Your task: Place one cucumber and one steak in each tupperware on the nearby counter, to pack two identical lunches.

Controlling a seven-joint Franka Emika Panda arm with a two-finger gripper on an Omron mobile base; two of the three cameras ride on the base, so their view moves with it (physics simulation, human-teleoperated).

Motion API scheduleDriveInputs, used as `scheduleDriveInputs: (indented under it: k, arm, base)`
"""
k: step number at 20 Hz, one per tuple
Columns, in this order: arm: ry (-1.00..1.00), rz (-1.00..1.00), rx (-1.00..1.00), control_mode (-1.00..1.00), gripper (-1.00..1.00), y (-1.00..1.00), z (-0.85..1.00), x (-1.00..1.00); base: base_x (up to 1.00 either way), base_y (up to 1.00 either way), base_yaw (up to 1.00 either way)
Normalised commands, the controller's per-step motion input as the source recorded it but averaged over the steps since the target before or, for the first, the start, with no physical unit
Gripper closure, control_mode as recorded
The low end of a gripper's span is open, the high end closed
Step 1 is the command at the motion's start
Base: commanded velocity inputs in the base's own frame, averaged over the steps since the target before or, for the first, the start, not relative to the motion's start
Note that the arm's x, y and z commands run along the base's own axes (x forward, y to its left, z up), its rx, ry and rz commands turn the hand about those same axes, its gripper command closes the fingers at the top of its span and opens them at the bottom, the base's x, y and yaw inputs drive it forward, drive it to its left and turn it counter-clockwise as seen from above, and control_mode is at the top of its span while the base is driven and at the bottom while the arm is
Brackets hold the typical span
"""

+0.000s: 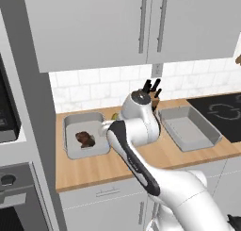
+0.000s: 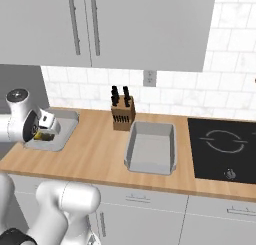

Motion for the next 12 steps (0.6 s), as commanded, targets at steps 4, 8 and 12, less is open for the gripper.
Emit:
scheduleDriveInputs:
  k: [4, 8, 12]
  arm:
    - [0.07, 0.04, -0.01, -1.0, 1.0, 0.33, -0.36, 0.59]
    - [0.05, 0.01, -0.01, -1.0, 1.0, 0.25, -0.31, 0.57]
    - [0.0, 0.0, -0.02, -1.0, 1.0, 0.17, -0.37, 0.56]
  base:
    - [0.0, 0.0, 0.0]
    - [0.0, 0.0, 0.0]
    - [0.0, 0.0, 0.0]
